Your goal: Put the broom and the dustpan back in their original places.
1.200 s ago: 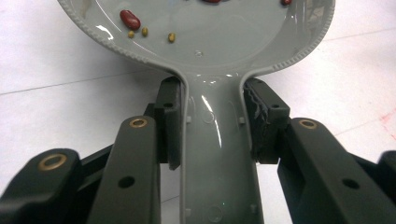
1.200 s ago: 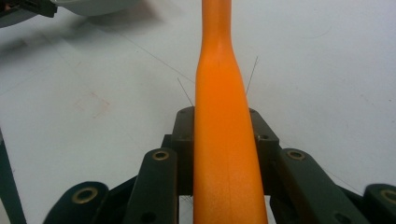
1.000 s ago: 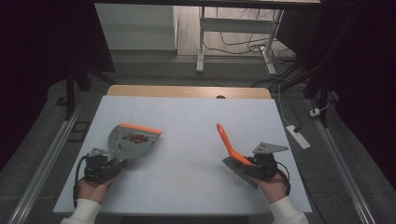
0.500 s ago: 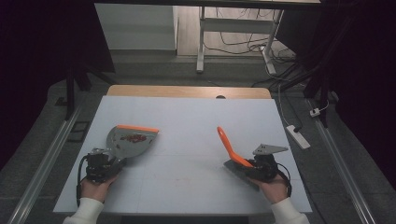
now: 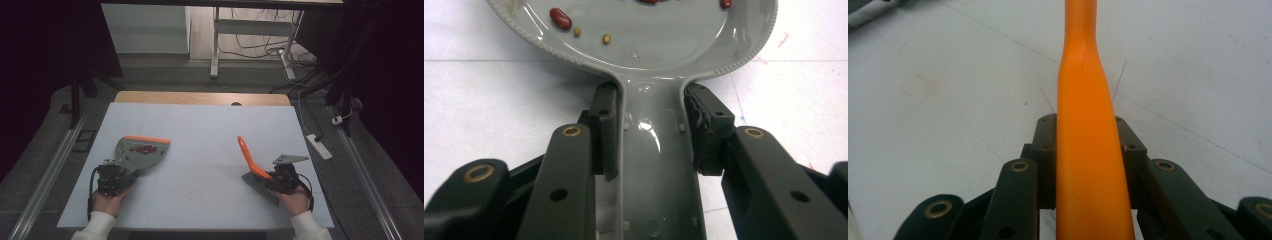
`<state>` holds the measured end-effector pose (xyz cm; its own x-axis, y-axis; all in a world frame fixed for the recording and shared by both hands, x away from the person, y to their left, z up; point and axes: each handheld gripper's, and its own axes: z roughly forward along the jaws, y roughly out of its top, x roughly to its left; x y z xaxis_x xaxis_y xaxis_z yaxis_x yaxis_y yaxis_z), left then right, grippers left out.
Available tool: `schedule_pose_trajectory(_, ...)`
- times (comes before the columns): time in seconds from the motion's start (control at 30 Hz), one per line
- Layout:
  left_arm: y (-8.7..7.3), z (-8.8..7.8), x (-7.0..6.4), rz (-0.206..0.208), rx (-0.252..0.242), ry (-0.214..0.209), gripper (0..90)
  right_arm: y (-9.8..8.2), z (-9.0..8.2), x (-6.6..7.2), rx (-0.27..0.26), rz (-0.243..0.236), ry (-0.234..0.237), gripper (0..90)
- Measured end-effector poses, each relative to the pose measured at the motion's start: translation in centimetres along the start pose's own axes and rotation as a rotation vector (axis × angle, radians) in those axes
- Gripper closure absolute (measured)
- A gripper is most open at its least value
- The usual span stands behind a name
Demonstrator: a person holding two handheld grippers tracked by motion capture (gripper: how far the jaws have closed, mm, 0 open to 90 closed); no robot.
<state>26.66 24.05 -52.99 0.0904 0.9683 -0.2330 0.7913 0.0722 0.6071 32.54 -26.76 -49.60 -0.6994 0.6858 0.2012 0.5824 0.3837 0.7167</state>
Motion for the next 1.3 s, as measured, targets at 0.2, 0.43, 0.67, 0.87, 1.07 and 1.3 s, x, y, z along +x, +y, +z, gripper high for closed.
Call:
schedule_pose_trajectory(0.2, -0.1, 0.1, -0.1, -0.018, 0.0, -0.016, 60.6, 0.0, 0.1, -0.6, 0.009, 0.007, -0.029, 67.9)
schedule_pose_trajectory(0.43, -0.1, -0.1, 0.0, 0.005, -0.008, -0.007, 48.8, 0.2, 0.6, -1.7, 0.027, 0.023, -0.067, 58.5)
schedule_pose_trajectory(0.67, -0.3, -0.8, 0.4, 0.039, -0.019, -0.008, 37.1, 0.1, 1.0, -2.6, 0.038, 0.044, -0.058, 54.9)
schedule_pose_trajectory(0.87, -0.5, -2.0, 1.0, 0.056, -0.046, -0.013, 32.7, 0.1, 1.2, -2.9, 0.056, 0.046, -0.083, 48.5)
schedule_pose_trajectory(1.07, -0.5, -3.0, 1.3, 0.1, -0.076, -0.027, 32.9, 0.0, 1.5, -3.5, 0.078, 0.078, -0.093, 44.0)
schedule_pose_trajectory(1.3, -0.5, -3.7, 1.1, 0.155, -0.1, -0.045, 31.8, 0.0, 1.5, -3.5, 0.079, 0.086, -0.106, 40.7)
